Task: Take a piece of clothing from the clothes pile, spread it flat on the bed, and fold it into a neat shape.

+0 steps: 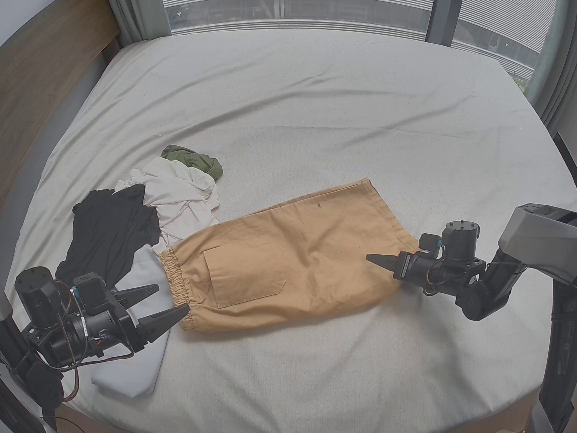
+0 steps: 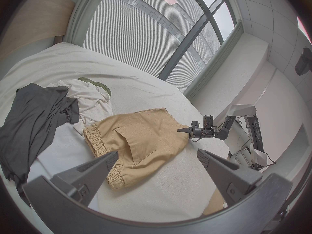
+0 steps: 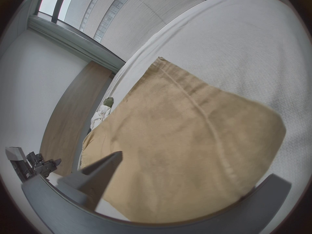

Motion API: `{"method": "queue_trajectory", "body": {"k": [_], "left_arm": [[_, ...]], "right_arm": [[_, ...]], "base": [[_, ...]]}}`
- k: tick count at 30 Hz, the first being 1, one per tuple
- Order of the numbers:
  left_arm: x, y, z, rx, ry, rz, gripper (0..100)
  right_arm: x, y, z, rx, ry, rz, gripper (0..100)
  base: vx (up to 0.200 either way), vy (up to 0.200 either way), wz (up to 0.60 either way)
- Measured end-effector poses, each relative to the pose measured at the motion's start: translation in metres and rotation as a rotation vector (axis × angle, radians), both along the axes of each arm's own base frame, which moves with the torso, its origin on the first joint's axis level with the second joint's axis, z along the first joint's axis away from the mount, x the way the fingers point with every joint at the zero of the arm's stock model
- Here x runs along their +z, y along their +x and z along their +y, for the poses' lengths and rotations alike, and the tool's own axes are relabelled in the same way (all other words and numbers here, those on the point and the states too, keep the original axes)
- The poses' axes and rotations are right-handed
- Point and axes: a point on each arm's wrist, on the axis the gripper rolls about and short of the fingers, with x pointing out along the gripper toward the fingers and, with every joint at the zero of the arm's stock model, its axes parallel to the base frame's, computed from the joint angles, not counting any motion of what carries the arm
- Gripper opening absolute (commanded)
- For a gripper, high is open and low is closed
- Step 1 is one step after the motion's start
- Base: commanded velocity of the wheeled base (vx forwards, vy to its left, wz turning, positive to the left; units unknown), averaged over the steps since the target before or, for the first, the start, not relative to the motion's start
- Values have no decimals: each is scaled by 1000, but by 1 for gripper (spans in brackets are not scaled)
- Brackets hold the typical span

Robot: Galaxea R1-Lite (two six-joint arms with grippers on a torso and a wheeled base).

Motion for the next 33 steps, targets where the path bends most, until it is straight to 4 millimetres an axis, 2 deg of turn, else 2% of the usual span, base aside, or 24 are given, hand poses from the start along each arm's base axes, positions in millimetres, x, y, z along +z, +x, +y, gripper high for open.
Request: {"method": "queue_trajectory", "body": {"k": [10,24,33], "left_arm": [[-4,2,1,4,0,23,100],[-11,5,1,5,3,53,100],[-12,5,1,5,3,60,100]], "right_arm": [[-10,-15,1,15,-24,49,0],[-7,-61,-13,35,-72,29,0],[-12,-86,-18,58,-109,55,0]], "base": [[0,0,0],[0,0,0],[0,0,0]]}}
